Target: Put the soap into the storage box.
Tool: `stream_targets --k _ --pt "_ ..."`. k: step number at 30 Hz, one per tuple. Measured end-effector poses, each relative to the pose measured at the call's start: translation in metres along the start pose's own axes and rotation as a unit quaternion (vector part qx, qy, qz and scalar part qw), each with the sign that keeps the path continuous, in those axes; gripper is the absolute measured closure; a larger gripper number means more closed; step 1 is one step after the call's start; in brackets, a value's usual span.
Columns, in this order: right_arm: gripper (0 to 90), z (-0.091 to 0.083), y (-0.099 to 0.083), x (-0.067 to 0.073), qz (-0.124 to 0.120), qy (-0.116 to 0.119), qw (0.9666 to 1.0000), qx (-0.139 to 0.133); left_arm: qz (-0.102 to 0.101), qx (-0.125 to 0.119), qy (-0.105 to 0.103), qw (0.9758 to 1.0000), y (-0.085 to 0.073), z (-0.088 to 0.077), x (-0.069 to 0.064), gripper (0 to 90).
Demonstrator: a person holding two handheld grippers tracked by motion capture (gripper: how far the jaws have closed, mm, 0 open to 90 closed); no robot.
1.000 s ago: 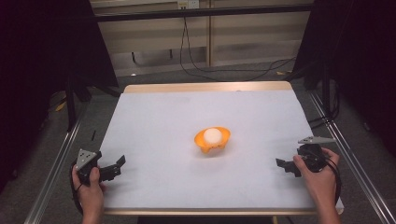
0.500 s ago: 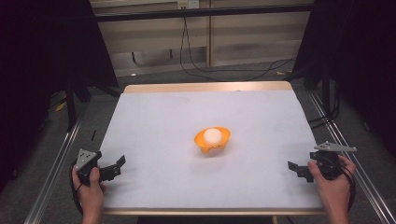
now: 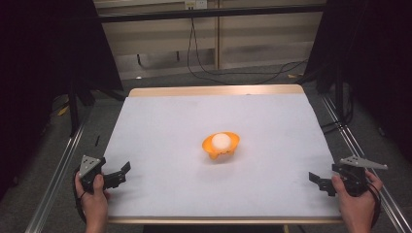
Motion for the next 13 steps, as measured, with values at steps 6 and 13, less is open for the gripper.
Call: stream_targets --k 6,13 --pt "0.1 -0.0009 -0.0032 0.0017 -0.003 -0.004 0.9999 -0.016 0.0 0.0 0.0 1.0 0.0 0.0001 0.0003 0.7" --pt "1.0 -0.0032 -0.0029 0.0014 -0.002 -0.008 0.9995 -0.031 -0.001 0.0 0.0 1.0 0.0 0.0001 0.0003 0.8"
Point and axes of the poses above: each handheld gripper's, and its own axes: z roughly forward along the jaws, y roughly out of its top, x roughly to its left, the point moved 9 cm from there along z, roughly forward along the jaws, and after that the axes turned 13 degrees about -y, right-handed, at the moved point
